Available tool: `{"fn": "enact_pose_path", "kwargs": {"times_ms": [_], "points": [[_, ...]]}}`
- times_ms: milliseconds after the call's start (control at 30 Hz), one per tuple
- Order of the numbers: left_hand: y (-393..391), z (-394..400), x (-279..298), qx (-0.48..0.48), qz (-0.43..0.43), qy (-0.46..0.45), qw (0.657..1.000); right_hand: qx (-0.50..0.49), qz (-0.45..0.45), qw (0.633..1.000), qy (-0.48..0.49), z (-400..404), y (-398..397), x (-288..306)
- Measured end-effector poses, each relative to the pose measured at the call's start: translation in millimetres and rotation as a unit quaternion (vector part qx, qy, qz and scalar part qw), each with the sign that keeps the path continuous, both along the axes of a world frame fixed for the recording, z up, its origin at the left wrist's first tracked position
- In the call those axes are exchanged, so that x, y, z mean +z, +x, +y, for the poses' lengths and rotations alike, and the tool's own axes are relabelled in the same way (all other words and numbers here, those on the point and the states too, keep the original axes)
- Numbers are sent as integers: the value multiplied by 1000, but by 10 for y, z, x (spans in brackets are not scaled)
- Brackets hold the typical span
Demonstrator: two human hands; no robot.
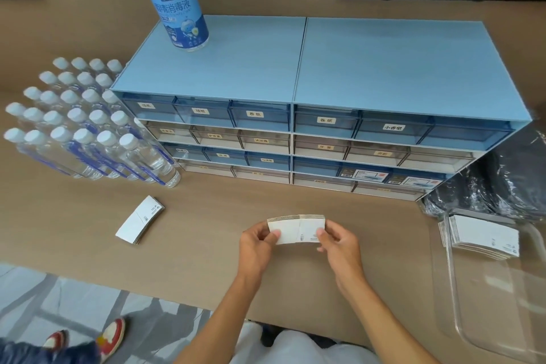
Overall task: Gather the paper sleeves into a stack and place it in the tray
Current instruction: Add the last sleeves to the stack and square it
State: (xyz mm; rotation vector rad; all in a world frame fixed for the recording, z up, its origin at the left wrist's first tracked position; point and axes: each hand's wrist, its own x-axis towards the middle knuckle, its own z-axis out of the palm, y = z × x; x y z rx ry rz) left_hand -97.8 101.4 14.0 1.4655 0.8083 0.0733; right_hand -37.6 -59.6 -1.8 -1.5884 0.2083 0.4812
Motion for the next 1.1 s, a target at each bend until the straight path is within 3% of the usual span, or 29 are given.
{"fn": "enact_pose_path", "kwargs": {"times_ms": [200,467,733,1100], "points": [[-154,50,-27,93,60,-31,993,47,21,999,4,119,139,61],[-353,427,67,190,61,-83,976,136,64,989,12,650,231,65],[-472,1138,4,229,70,-105,965,172,71,982,-35,1501,245,110],[-851,2142,-161,370,76,-139,915,291,50,948,-116,2908,52,93]]}}
